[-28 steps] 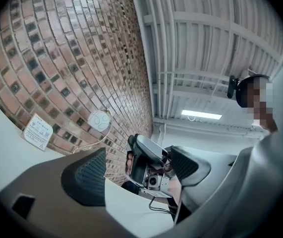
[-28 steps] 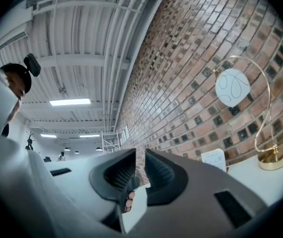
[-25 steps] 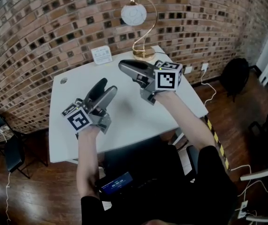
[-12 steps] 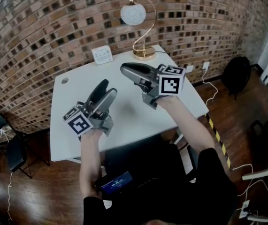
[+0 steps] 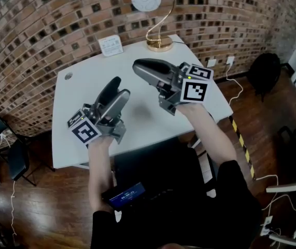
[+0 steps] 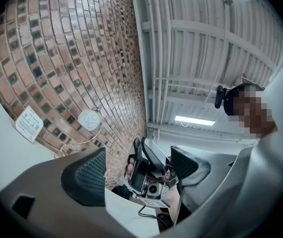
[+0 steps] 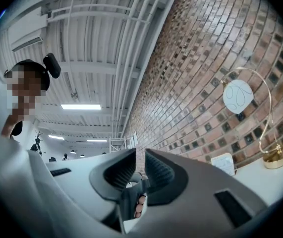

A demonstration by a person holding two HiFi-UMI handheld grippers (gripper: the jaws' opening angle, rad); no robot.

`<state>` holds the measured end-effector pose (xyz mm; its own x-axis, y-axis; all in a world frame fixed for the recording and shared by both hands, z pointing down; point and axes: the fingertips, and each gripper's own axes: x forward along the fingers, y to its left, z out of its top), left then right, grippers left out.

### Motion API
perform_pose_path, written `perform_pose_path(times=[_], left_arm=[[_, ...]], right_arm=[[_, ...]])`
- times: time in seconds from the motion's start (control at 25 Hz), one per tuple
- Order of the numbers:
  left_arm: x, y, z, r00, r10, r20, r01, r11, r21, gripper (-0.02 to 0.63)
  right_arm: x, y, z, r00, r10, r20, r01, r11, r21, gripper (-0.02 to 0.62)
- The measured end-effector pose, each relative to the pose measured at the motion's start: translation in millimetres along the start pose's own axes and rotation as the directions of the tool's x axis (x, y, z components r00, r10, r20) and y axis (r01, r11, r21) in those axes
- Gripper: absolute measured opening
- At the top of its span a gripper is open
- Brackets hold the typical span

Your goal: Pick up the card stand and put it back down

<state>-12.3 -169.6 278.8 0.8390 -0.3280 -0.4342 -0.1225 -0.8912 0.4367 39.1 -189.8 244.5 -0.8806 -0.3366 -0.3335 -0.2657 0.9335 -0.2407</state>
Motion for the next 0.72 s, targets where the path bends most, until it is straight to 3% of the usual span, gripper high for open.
perform_pose_path(times=[0.52, 0.72], left_arm=[[6, -12, -18, 1.000, 0.003, 0.000, -0.003, 1.000, 0.028, 0.402], [5, -10, -21, 0.999, 0.032, -0.001, -0.032, 0.998, 0.046, 0.402]], right_arm=[[-20, 34, -8, 0.998, 0.052, 0.021, -0.049, 0.991, -0.123, 0.077], [-31, 30, -15, 0.998, 0.046, 0.049, -0.042, 0.995, -0.095, 0.077]])
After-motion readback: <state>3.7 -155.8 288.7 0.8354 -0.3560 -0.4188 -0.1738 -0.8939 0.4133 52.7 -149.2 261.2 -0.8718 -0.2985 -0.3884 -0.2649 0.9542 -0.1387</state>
